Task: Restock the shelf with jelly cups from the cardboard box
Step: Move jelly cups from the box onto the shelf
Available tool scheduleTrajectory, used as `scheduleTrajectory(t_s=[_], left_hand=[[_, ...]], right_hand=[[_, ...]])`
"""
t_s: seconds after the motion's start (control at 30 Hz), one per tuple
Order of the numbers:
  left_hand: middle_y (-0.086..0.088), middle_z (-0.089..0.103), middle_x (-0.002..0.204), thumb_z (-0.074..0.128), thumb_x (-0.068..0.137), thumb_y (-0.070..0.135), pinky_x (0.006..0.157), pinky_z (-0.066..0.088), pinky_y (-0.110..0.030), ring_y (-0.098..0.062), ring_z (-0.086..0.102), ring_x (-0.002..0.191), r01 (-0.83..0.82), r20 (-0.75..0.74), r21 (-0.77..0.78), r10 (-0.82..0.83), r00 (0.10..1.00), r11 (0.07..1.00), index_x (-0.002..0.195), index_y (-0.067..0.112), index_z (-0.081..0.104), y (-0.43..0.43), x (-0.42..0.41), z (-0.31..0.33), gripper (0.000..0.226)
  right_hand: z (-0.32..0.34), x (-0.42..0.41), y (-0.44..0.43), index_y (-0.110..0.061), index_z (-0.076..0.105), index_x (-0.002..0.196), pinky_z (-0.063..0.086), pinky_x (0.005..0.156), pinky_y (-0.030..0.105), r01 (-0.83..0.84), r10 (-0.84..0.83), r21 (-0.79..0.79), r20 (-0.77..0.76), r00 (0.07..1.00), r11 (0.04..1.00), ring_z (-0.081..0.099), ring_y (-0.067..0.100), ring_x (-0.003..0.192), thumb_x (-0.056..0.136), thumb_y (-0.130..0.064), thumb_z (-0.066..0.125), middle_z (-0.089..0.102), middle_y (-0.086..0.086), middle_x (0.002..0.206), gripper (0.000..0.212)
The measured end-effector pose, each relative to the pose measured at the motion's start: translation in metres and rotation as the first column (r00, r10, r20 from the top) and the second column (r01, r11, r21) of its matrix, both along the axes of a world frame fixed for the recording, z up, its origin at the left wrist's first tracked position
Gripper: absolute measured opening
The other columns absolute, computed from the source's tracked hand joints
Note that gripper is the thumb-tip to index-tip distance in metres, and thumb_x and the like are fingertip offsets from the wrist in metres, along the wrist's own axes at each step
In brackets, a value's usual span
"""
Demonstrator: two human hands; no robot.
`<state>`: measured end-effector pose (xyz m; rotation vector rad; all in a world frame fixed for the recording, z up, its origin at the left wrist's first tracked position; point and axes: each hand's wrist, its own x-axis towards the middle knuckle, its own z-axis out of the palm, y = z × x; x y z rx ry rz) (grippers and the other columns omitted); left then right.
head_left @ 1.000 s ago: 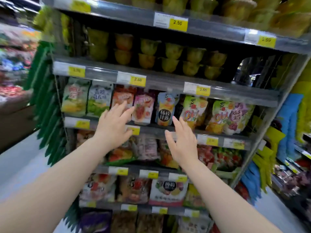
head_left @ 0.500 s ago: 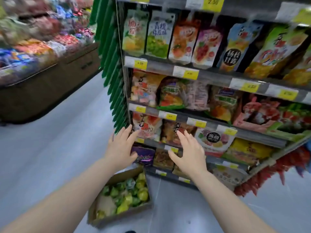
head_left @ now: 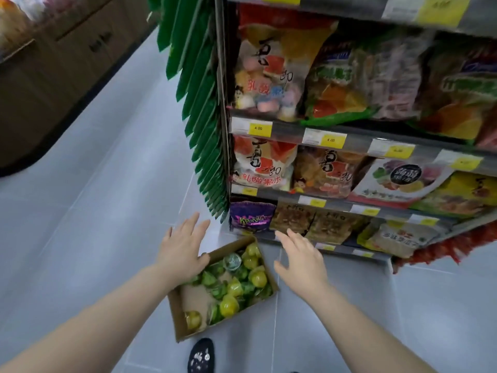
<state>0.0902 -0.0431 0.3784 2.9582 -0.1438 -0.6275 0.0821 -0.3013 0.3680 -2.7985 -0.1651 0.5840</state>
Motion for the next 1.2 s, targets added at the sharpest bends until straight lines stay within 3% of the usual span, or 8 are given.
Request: scheduleTrajectory(t_s=[0.33,0.43,0.63,0.77,0.83,0.97,1.07,1.2], left_hand=[[-0.003,0.006,0.161,0.052,0.089,0.036,0.116,0.023,-0.042,-0.025,0.025,0.143,0.048,-0.163,-0.114,-0.067,0.984,0.992,0.153,0.025,0.009,0.006,-0.006,-0.223,0.078],[-0.003,0.013,0.160,0.055,0.087,0.034,0.114,0.027,-0.034,-0.022,0.026,0.142,0.028,-0.200,-0.157,-0.059,0.978,0.987,0.153,0.024,0.013,0.000,-0.013,-0.306,0.079],[-0.011,0.040,0.147,0.056,0.091,0.030,0.105,0.038,-0.029,-0.025,0.043,0.131,-0.337,-0.517,-0.148,0.217,0.828,0.930,0.147,0.010,0.028,-0.009,-0.012,-0.461,0.065],[-0.006,0.057,0.121,0.053,0.095,0.025,0.084,0.045,-0.018,-0.021,0.053,0.114,-0.346,-0.635,-0.133,0.188,0.749,0.929,0.137,0.006,0.044,-0.024,-0.011,-0.519,0.047],[-0.008,0.055,0.128,0.056,0.093,0.035,0.096,0.046,-0.029,-0.024,0.052,0.119,-0.313,-0.631,-0.118,0.172,0.756,0.943,0.137,0.008,0.045,-0.032,-0.013,-0.540,0.053],[-0.012,0.040,0.145,0.066,0.084,0.047,0.106,0.039,-0.034,-0.027,0.044,0.130,-0.300,-0.687,-0.026,0.201,0.698,0.954,0.149,0.004,0.015,-0.049,-0.027,-0.571,0.093],[-0.014,0.033,0.150,0.055,0.091,0.029,0.109,0.037,-0.038,-0.028,0.041,0.133,-0.220,-0.606,0.030,0.193,0.772,0.975,0.151,0.002,-0.005,-0.056,-0.041,-0.580,0.089],[-0.006,0.036,0.150,0.066,0.078,0.055,0.107,0.039,-0.036,-0.026,0.042,0.133,-0.140,-0.556,-0.003,0.115,0.823,0.990,0.152,0.012,-0.004,-0.044,-0.034,-0.574,0.111]], right_hand=[[-0.227,0.005,0.046,-0.034,0.023,0.150,0.026,0.114,0.036,-0.008,0.012,0.023,-0.152,0.988,1.000,0.024,0.017,0.142,0.094,-0.029,0.050,0.026,-0.006,0.156,0.062],[-0.305,0.002,0.049,-0.033,0.024,0.150,0.028,0.112,0.033,-0.012,0.014,0.013,-0.183,0.983,1.000,0.027,0.019,0.140,0.094,-0.022,0.048,0.027,-0.006,0.154,0.062],[-0.422,0.010,0.056,-0.030,0.027,0.149,0.031,0.109,0.033,-0.030,0.034,0.021,-0.207,0.978,0.999,0.035,0.022,0.133,0.095,-0.021,0.049,0.037,-0.001,0.148,0.059],[-0.458,0.021,0.059,-0.030,0.036,0.144,0.037,0.105,0.034,-0.086,0.092,0.039,-0.181,0.979,0.996,0.039,0.022,0.130,0.095,-0.020,0.049,0.043,0.000,0.143,0.052],[-0.465,0.024,0.058,-0.030,0.036,0.145,0.036,0.105,0.034,-0.119,0.125,0.047,-0.167,0.978,0.992,0.039,0.022,0.130,0.096,-0.021,0.049,0.042,-0.001,0.144,0.052],[-0.465,0.026,0.049,-0.030,0.040,0.142,0.038,0.104,0.034,-0.083,0.091,0.076,-0.098,0.991,0.994,0.042,0.023,0.127,0.096,-0.022,0.049,0.044,-0.001,0.142,0.048],[-0.467,0.016,0.046,-0.029,0.042,0.141,0.040,0.103,0.035,-0.088,0.096,0.080,-0.110,0.989,0.993,0.043,0.023,0.125,0.096,-0.024,0.049,0.045,0.000,0.141,0.046],[-0.476,0.014,0.041,-0.027,0.041,0.141,0.041,0.101,0.035,-0.114,0.123,0.069,-0.139,0.983,0.991,0.044,0.023,0.125,0.096,-0.024,0.050,0.046,0.002,0.140,0.046]])
